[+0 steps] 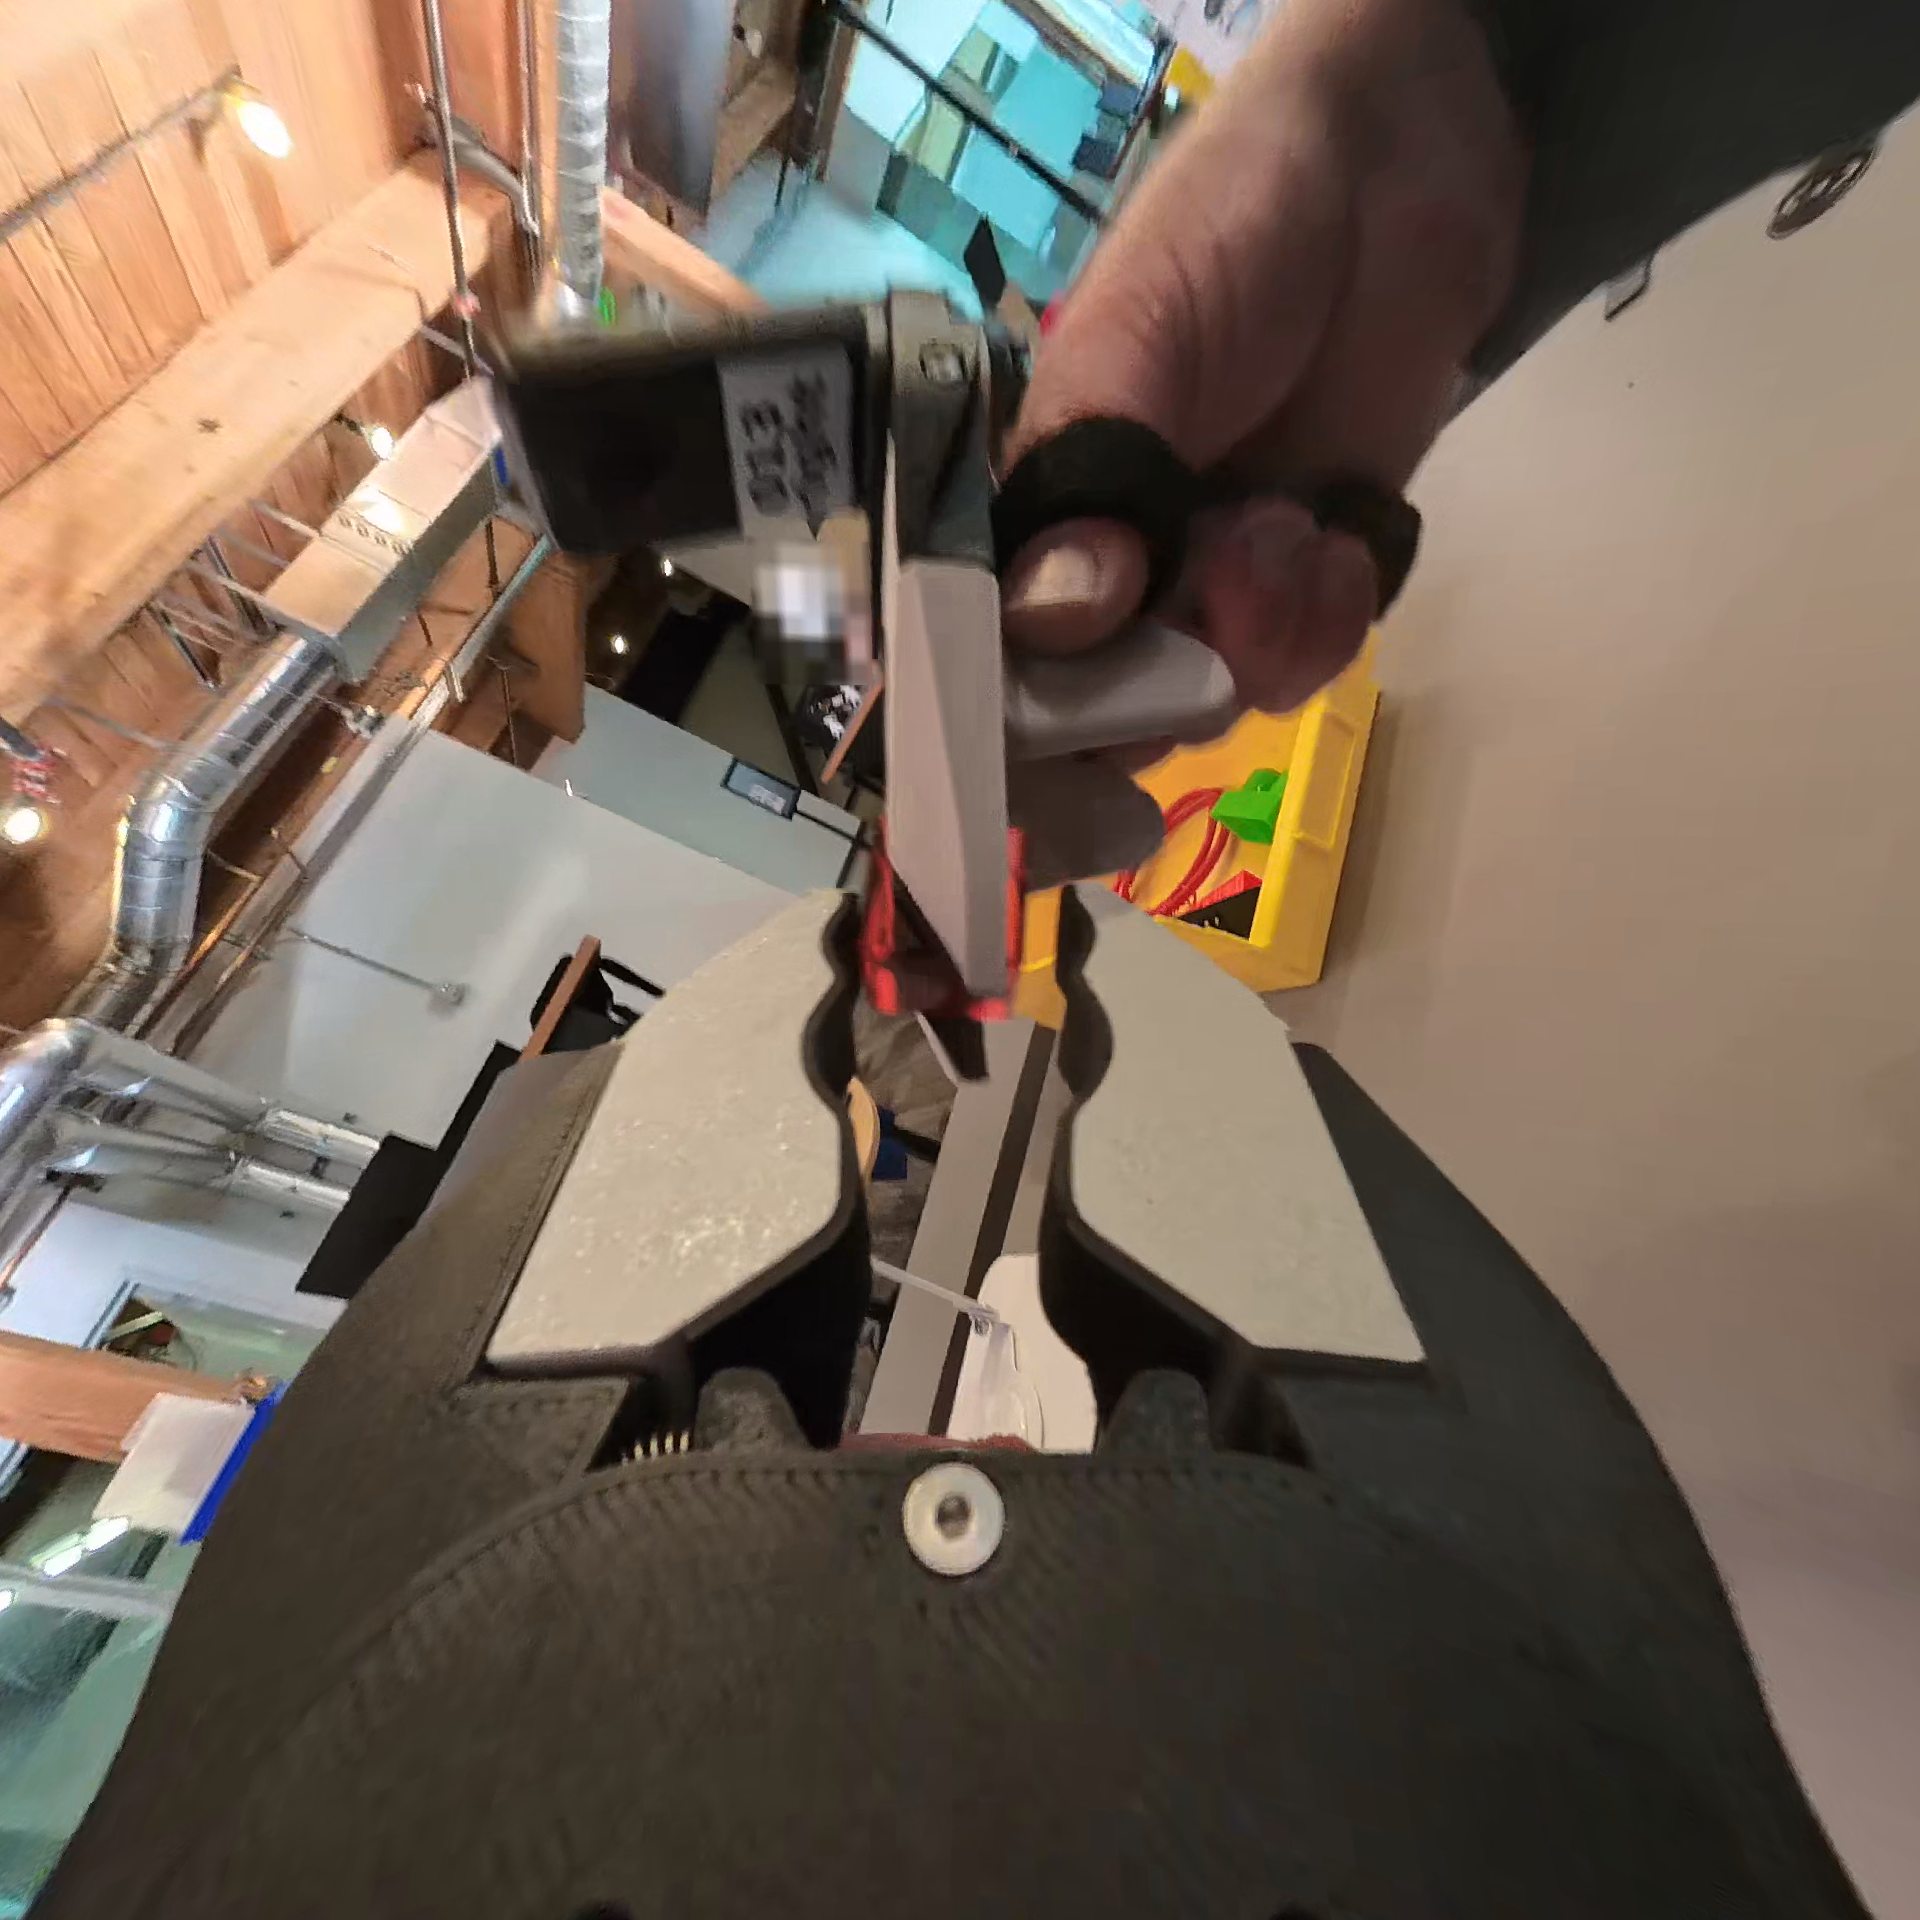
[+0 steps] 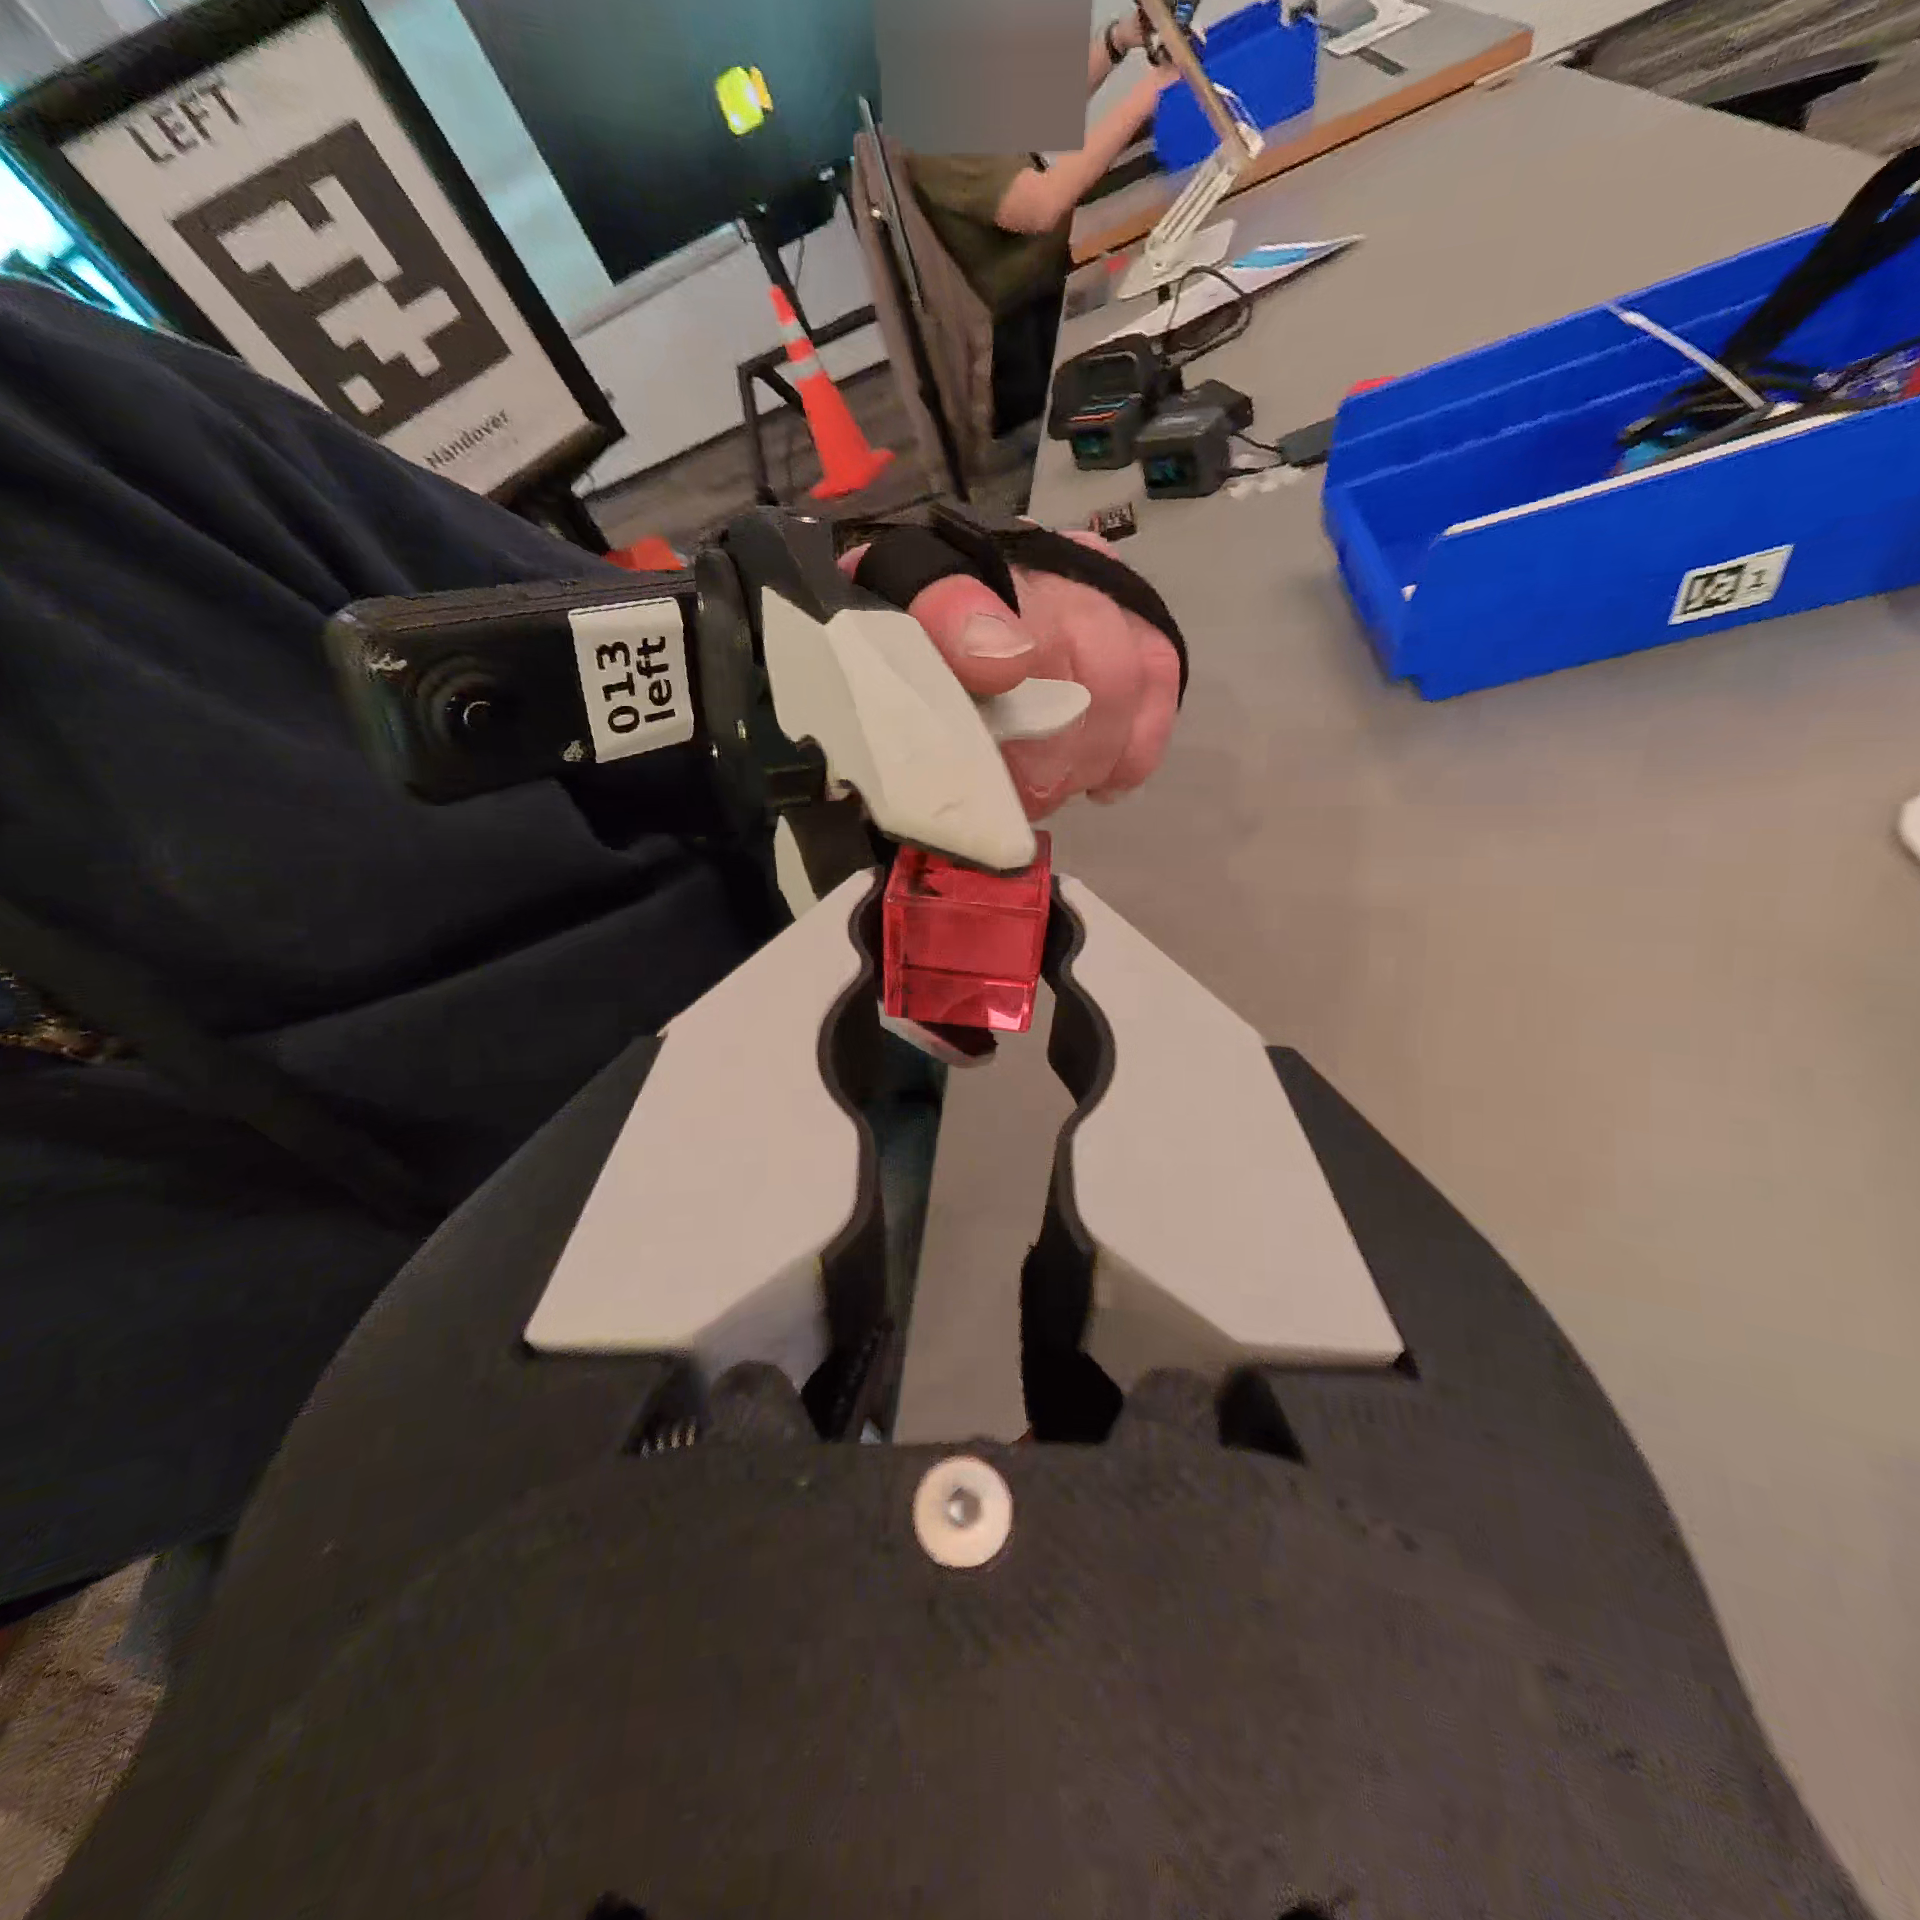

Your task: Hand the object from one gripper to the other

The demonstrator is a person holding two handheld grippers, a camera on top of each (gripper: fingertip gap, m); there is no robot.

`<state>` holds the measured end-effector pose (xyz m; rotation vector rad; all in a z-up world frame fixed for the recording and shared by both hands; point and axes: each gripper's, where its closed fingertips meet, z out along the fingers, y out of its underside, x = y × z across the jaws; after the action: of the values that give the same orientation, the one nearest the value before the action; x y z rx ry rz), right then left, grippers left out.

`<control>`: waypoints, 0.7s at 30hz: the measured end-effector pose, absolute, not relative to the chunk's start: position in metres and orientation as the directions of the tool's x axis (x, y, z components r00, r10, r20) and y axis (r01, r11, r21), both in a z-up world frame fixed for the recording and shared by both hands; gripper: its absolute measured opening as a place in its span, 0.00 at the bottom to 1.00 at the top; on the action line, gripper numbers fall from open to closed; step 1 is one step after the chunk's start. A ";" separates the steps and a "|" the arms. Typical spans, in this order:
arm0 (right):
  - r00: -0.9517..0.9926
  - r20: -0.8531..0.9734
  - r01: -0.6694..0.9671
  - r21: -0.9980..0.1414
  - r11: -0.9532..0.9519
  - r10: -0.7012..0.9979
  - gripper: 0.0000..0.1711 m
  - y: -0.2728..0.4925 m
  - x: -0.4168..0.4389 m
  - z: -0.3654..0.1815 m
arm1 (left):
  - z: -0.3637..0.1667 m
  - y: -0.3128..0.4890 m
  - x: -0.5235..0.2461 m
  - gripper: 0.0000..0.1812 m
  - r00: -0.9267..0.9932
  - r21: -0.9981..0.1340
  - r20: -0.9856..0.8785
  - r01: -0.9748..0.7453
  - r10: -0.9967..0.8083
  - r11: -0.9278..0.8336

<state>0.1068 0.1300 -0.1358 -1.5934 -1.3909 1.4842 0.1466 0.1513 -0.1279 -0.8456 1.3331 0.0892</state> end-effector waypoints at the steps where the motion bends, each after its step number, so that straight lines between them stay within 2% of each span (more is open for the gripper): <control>1: -0.162 -0.386 0.302 -0.896 -0.327 0.908 0.15 0.128 0.106 -0.137 | -0.127 0.149 0.148 0.17 0.271 -0.479 -0.878 -0.506 -0.395 0.717; 4: -0.176 -0.415 0.268 -0.893 -0.362 0.893 0.15 0.129 0.106 -0.136 | -0.127 0.148 0.151 0.16 0.263 -0.468 -0.883 -0.509 -0.388 0.722; 7: -0.164 -0.421 0.221 -0.897 -0.383 0.892 0.15 0.135 0.106 -0.133 | -0.128 0.153 0.150 0.16 0.278 -0.511 -0.859 -0.510 -0.430 0.692; 8: -0.156 -0.424 0.199 -0.898 -0.392 0.892 0.16 0.138 0.106 -0.131 | -0.128 0.155 0.150 0.16 0.283 -0.532 -0.846 -0.509 -0.452 0.677; 11: -0.125 -0.435 0.110 -0.899 -0.423 0.892 0.25 0.150 0.113 -0.123 | -0.123 0.159 0.147 0.16 0.332 -0.623 -0.781 -0.472 -0.529 0.623; 14: -0.096 -0.447 0.065 -0.895 -0.442 0.890 0.28 0.157 0.120 -0.122 | -0.119 0.169 0.140 0.15 0.389 -0.722 -0.690 -0.431 -0.611 0.541; 17: 0.014 -0.410 0.057 -0.910 -0.410 0.912 0.31 0.167 0.126 -0.127 | -0.127 0.181 0.134 0.16 0.382 -0.707 -0.696 -0.512 -0.608 0.488; 21: 0.213 -0.288 0.110 -0.943 -0.315 0.934 0.27 0.178 0.131 -0.134 | -0.137 0.190 0.131 0.16 0.334 -0.631 -0.745 -0.632 -0.577 0.449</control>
<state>0.1313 0.1778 -0.1338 -1.6285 -1.0008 1.2065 0.1312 0.1896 -0.1375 -1.2027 1.3222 0.0511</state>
